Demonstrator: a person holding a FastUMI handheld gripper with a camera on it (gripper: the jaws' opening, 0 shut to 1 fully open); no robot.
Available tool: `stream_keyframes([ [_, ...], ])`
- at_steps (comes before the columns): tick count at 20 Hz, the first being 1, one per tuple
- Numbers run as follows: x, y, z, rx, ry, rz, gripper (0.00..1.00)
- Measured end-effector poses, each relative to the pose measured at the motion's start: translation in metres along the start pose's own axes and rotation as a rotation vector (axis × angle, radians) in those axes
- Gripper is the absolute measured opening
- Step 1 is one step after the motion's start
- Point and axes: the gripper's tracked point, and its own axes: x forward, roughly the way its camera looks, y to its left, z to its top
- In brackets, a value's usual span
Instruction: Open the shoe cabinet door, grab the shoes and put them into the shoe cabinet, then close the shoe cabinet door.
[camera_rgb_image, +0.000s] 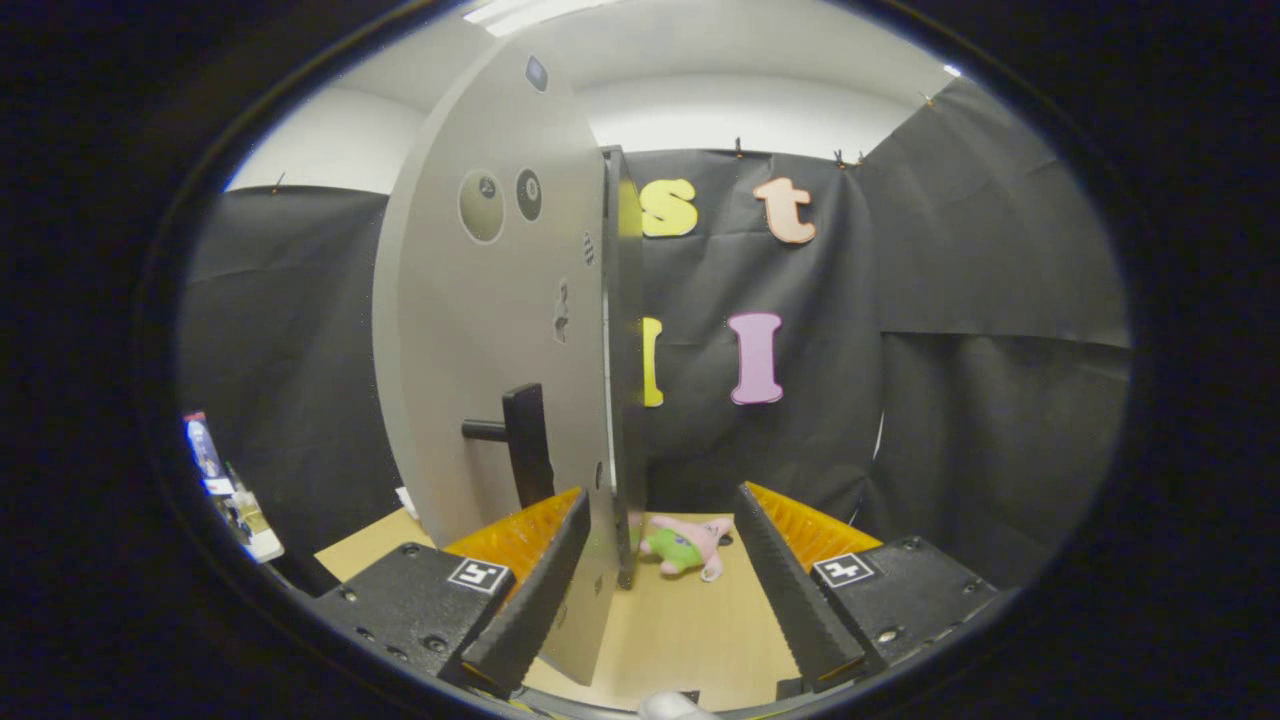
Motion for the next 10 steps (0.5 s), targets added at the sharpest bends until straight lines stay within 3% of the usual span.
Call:
stream_keyframes([
  [10,-0.004,0.026,-0.002,-0.006,0.009,-0.044,0.96],
])
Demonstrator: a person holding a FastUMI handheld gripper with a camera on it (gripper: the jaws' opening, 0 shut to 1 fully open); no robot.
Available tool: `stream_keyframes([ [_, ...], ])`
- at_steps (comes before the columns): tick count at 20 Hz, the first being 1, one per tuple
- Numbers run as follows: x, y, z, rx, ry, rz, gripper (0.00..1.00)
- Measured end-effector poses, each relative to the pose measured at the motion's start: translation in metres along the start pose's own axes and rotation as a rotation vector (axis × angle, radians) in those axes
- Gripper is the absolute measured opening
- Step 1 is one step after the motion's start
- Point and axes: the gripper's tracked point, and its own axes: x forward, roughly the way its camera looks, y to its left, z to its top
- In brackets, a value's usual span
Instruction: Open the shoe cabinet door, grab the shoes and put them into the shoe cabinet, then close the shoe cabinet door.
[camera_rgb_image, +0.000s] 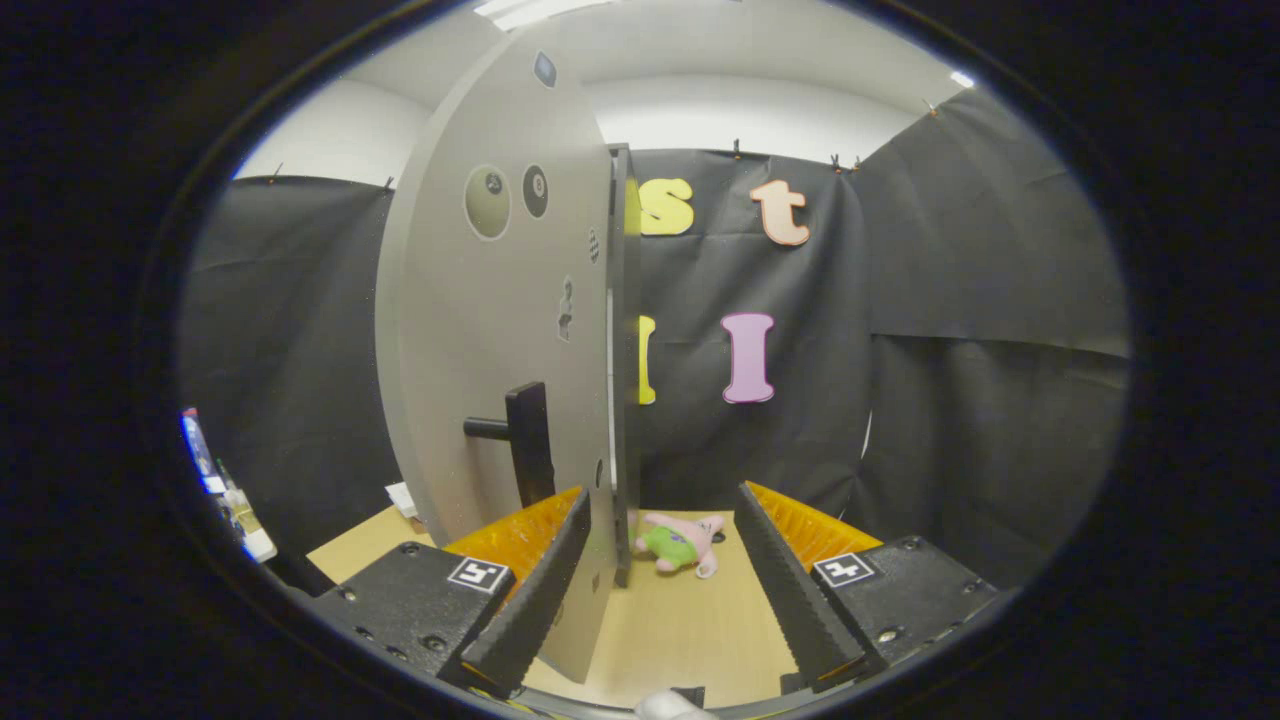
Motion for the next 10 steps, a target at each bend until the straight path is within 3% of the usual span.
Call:
stream_keyframes([
  [10,0.003,0.063,-0.006,0.023,-0.008,-0.010,0.96],
])
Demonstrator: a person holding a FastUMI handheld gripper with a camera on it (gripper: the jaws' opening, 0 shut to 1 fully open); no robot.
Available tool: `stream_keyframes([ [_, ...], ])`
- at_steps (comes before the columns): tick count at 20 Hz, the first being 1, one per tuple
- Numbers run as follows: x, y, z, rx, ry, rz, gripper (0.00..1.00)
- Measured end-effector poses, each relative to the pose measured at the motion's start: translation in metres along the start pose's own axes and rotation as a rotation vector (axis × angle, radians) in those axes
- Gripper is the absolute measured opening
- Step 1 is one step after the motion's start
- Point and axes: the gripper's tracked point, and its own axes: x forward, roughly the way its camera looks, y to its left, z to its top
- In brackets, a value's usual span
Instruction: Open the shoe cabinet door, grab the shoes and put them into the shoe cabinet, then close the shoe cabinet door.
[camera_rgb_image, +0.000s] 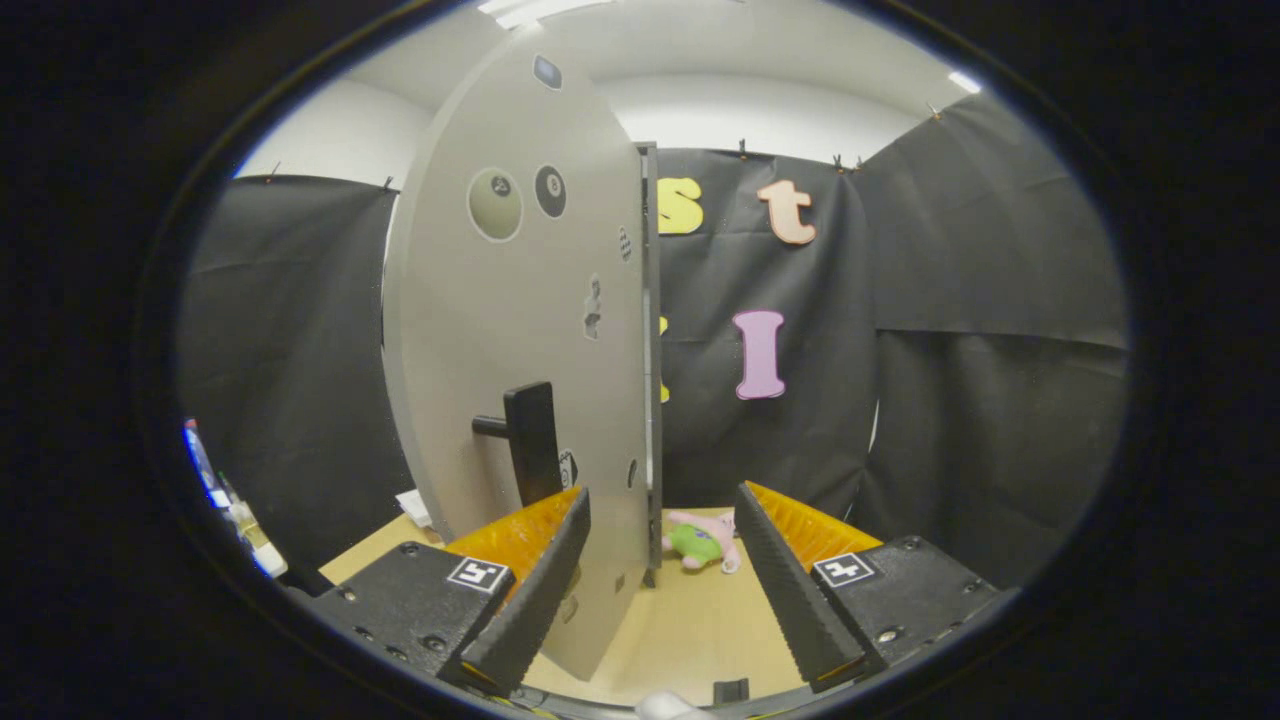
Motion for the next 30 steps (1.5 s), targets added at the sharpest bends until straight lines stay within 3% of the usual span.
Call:
stream_keyframes([
  [10,0.028,0.089,-0.009,0.013,0.006,0.044,0.96],
  [17,0.054,0.162,-0.014,0.035,0.032,0.166,0.99],
  [30,0.053,0.165,-0.014,0.008,0.044,0.155,0.99],
])
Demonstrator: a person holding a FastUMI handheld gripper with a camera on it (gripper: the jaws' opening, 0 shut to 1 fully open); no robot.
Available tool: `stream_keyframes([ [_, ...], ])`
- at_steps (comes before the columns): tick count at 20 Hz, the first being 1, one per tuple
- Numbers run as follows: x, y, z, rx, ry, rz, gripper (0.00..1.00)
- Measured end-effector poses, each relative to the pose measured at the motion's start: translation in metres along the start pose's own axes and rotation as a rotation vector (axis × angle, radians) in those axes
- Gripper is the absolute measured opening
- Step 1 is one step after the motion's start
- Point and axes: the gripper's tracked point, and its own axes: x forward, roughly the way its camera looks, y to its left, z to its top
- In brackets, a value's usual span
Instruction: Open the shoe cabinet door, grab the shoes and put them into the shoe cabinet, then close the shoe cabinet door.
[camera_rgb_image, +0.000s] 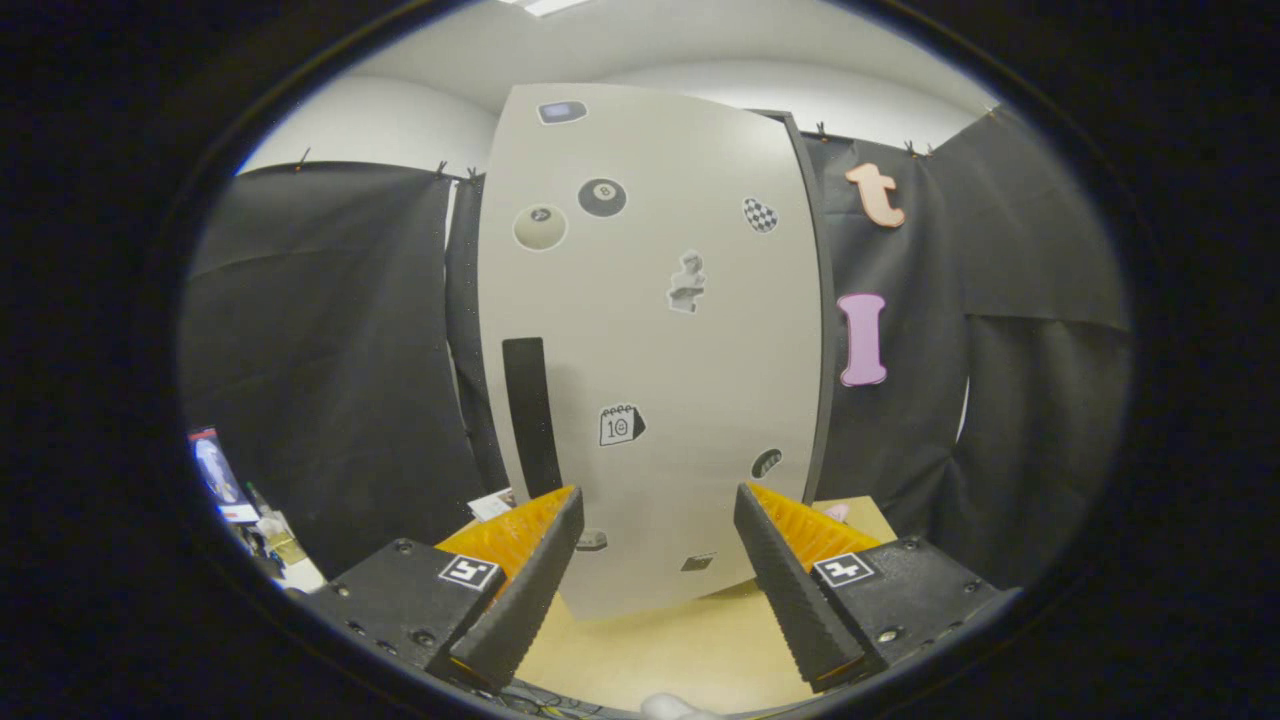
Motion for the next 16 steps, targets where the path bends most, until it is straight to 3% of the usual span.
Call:
stream_keyframes([
  [6,-0.012,-0.001,0.015,-0.008,-0.015,-0.013,0.99],
  [16,-0.077,-0.024,0.064,-0.012,-0.071,-0.128,0.99],
])
